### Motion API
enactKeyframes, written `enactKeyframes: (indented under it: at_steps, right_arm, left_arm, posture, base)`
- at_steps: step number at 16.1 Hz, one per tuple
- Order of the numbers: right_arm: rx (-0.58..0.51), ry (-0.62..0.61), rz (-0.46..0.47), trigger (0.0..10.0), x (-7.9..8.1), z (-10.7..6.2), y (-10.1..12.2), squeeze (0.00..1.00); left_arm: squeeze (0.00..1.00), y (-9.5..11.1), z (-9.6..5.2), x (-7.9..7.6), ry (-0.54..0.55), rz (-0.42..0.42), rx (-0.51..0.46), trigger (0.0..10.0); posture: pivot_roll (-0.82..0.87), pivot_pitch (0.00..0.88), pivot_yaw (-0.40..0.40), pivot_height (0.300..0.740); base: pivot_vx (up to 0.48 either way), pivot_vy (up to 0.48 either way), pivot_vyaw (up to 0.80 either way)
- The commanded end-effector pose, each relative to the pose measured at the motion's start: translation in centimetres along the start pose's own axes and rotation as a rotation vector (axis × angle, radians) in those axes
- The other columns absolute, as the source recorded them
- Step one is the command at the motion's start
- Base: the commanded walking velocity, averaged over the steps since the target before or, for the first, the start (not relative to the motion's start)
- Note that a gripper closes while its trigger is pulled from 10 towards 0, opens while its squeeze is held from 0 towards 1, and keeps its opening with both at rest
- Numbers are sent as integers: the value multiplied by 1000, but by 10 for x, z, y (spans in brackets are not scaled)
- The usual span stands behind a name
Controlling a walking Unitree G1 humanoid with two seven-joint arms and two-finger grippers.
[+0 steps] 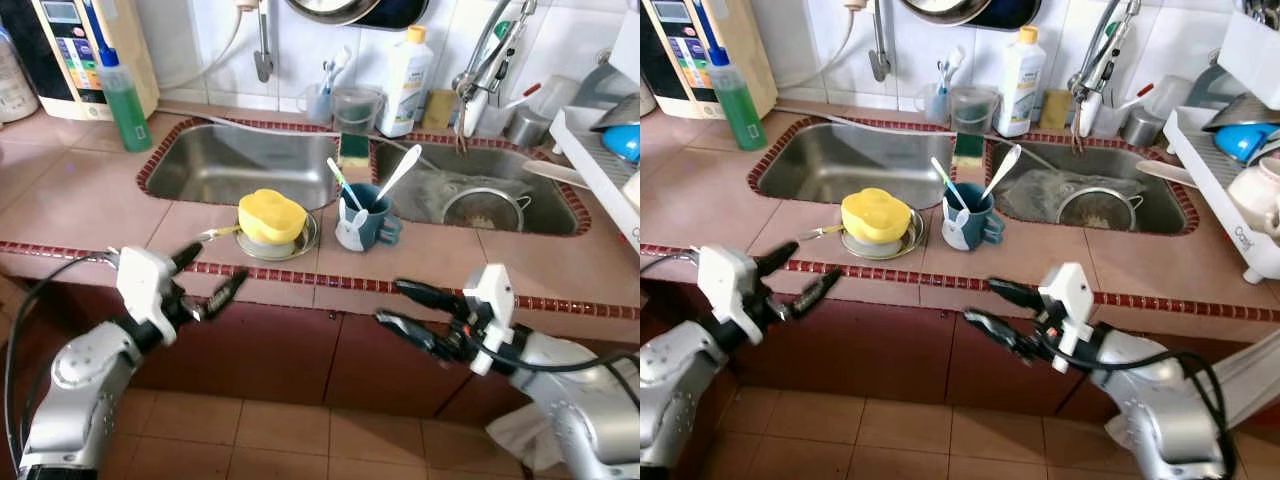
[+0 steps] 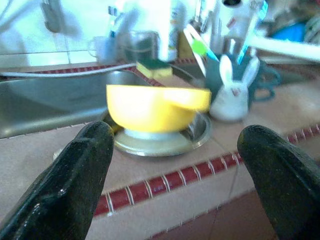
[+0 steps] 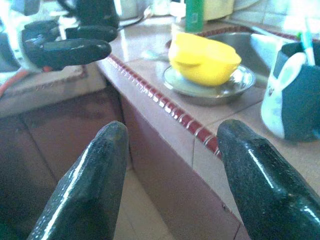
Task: Kitchen organization
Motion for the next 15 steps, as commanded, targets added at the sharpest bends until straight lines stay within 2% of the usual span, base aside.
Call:
enactKeyframes:
  at_steps: [1,4,6,8,10,13,15]
  right_arm:
    - [-50,-30,-10,10000,-3,6,14,0]
    - [-167,-124,16,10000,-12,25,31,0]
    - [-233,-230,11,10000,-27,32,42,0]
    - [-293,-373,-16,10000,-49,30,51,0]
    - [-333,-532,-35,10000,-70,20,57,0]
    - [-345,-739,-79,10000,-89,3,57,0]
    - [-331,-769,-96,10000,-89,1,50,0]
  left_arm:
    - [0,8,4,2,35,-9,-23,10000]
    - [0,13,17,10,139,-40,-36,10000]
    - [0,16,23,12,191,-94,-36,10000]
    - [0,16,26,16,250,-91,-46,10000]
    - [0,12,26,23,323,-52,-31,10000]
    - [0,10,14,32,428,-24,-37,10000]
    - [0,9,11,30,445,23,-32,10000]
  posture:
    - [36,0,-47,740]
    - [43,0,-56,740]
    - [45,0,-58,740]
    - [45,0,-60,740]
    - [40,0,-59,740]
    - [29,0,-56,740]
    - [27,0,-55,740]
  base:
    - [0,0,0]
    - [0,0,0]
    - [0,0,0]
    - [0,0,0]
    - [0,0,0]
    - [0,0,0]
    - [0,0,0]
Point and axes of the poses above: a point about 5 cm out from each wrist's last joint towards the gripper, its own z axis pointing out of the wrist towards the gripper, its own y axis along the axis of the wrist's last joint, x = y × z, the point moved 6 cm from there along z, pointing out of the wrist towards the gripper, and after that the axes turned 2 degrees about z, right-handed, at the moved point
